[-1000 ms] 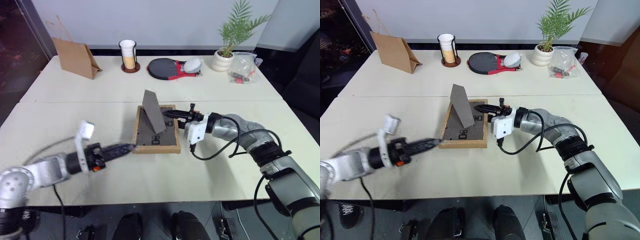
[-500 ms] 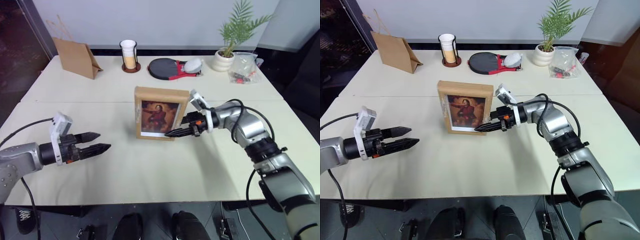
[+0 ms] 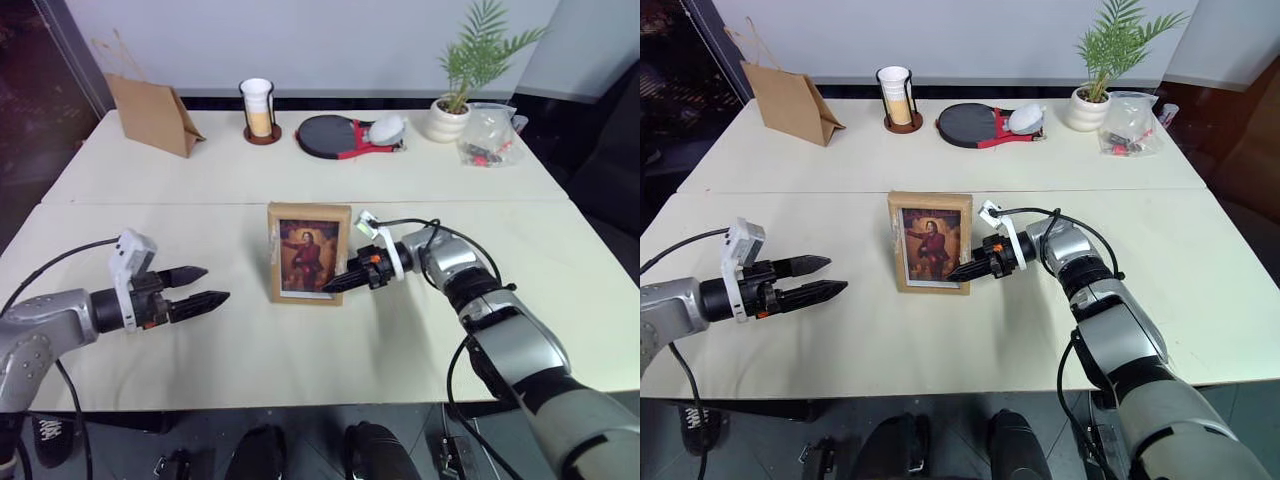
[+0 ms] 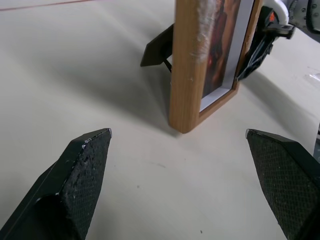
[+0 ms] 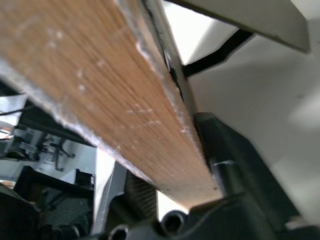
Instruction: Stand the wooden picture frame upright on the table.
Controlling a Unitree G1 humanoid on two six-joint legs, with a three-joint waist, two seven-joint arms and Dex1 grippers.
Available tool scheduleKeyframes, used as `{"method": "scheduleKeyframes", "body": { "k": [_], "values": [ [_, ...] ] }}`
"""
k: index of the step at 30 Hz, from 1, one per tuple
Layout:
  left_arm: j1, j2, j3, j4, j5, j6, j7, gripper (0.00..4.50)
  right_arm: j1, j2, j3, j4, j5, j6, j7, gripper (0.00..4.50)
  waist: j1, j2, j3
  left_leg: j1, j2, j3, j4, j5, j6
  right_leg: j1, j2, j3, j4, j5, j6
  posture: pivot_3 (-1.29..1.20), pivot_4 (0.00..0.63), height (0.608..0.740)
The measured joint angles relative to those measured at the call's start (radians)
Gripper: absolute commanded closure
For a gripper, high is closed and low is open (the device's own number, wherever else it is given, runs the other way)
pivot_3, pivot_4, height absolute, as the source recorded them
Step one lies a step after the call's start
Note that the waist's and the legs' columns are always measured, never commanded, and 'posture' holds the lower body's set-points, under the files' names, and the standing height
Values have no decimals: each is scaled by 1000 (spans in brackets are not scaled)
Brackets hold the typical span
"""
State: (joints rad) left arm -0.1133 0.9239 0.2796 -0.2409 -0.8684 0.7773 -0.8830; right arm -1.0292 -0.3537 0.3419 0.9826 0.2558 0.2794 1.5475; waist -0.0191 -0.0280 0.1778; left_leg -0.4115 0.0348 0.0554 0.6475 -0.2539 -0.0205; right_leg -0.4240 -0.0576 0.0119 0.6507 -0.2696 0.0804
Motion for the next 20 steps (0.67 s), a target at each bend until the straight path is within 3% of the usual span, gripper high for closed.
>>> {"method": "scheduleKeyframes", "body": {
  "k": [3,8,14,20],
  "values": [
    [-10,-12,-5,-1,7,3,-1,0,2,-11,-17,0,-17,7,11,54,-1,0,0,0,0,0,0,0,0,0,0,0,0,0,0,0,150,740],
    [-14,-22,-23,-15,13,3,-19,0,86,-150,-73,-175,-39,21,3,54,7,0,0,0,-1,-1,0,0,0,0,-2,0,-1,0,0,0,150,740],
    [-10,-11,-24,-50,36,-8,-64,0,359,-410,-233,-754,47,210,-63,54,0,1,1,-1,-1,0,0,-1,1,0,-3,0,-1,0,0,0,150,740],
    [4,41,-17,-91,39,-8,-116,0,460,-505,-399,-1197,159,396,-229,54,-1,2,1,2,0,0,0,-1,1,2,0,1,0,-1,-1,0,150,740]
  ]
}}
